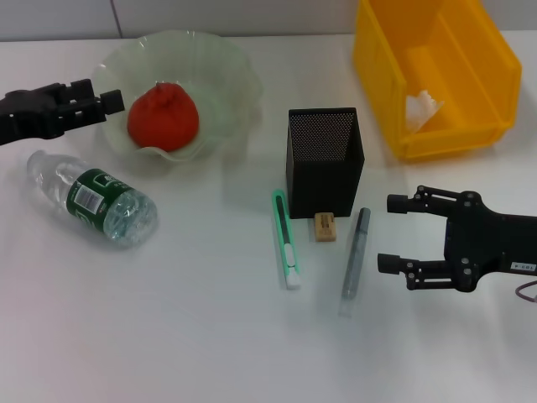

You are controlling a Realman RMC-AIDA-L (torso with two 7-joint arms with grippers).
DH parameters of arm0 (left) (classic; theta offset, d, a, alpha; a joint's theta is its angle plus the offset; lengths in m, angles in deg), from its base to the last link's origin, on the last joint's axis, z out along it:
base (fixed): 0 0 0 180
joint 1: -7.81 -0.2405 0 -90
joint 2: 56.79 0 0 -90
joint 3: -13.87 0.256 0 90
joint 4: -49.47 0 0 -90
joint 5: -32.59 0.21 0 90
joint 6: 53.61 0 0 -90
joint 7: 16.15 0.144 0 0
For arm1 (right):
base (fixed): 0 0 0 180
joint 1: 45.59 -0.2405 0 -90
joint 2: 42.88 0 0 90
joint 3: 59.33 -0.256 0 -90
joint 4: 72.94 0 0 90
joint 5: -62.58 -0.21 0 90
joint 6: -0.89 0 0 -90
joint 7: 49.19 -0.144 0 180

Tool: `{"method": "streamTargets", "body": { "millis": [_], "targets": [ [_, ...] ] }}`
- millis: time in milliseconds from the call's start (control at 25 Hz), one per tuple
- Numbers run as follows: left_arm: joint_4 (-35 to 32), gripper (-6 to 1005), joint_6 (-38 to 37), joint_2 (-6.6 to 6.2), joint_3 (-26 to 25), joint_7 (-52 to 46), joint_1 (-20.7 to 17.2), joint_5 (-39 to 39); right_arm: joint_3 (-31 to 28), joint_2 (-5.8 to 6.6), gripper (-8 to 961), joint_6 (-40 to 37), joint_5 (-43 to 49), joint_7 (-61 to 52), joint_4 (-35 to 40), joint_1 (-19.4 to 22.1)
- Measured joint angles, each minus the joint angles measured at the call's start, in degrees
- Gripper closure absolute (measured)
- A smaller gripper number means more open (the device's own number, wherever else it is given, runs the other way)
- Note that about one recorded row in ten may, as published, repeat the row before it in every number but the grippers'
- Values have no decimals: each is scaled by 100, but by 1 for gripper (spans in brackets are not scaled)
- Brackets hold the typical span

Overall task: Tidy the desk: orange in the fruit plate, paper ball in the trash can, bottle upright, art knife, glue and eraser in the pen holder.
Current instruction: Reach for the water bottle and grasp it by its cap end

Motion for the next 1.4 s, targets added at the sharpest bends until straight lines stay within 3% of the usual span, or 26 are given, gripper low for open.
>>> {"method": "streamTargets", "body": {
  "millis": [480,640,880,1160,1400],
  "targets": [
    [-1,225,-108,37,78,-221,23,69,12,13,119,68,28,0,-52,-33],
    [-254,225,-482,-30,76,-293,114,390,26,30,119,91,31,10,-47,-34],
    [-584,226,-1321,-263,66,106,767,1355,16,42,118,195,34,11,-49,-1],
    [-909,226,-1526,-424,71,217,1195,1818,13,12,118,208,25,43,-56,10],
    [-994,227,-2005,-454,72,978,1750,2485,-6,2,119,374,-29,161,-258,-24]
  ]
}}
